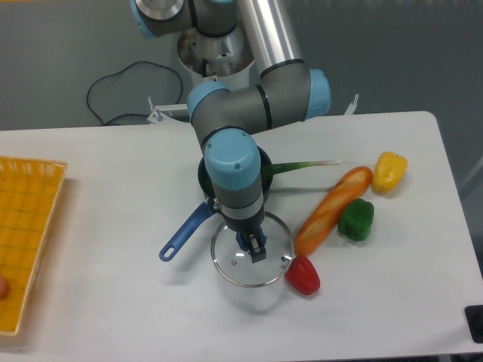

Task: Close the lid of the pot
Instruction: 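Carry the held glass lid over the blue saucepan and lower it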

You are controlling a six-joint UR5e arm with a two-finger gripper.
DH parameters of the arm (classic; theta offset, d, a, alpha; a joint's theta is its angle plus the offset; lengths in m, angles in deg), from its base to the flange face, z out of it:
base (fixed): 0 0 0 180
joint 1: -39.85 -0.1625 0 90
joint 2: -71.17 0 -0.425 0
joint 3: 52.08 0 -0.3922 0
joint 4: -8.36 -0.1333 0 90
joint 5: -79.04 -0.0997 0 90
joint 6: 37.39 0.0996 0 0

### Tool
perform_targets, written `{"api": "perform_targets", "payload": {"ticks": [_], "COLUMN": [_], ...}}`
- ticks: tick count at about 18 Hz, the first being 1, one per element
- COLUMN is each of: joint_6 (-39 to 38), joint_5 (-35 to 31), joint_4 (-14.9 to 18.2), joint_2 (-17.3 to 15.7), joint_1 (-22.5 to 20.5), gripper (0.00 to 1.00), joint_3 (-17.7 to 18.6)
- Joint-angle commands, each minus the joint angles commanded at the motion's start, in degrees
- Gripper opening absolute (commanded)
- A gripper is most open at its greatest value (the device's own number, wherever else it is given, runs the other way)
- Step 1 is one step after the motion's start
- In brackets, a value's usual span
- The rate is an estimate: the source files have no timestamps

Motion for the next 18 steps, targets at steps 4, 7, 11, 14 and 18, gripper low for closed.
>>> {"api": "perform_targets", "payload": {"ticks": [4, 7, 11, 14, 18], "joint_6": [0.0, 0.0, 0.0, -0.2, -0.2], "joint_5": [0.0, -0.1, -0.1, -0.2, -1.7], "joint_4": [1.1, 2.4, 4.5, 5.1, 5.1], "joint_2": [-0.6, -1.2, -4.2, -6.6, -9.7], "joint_1": [-0.3, -0.4, -0.9, -1.1, -1.4], "gripper": [0.56, 0.56, 0.56, 0.56, 0.56], "joint_3": [0.0, 0.3, 1.8, 4.6, 8.3]}}
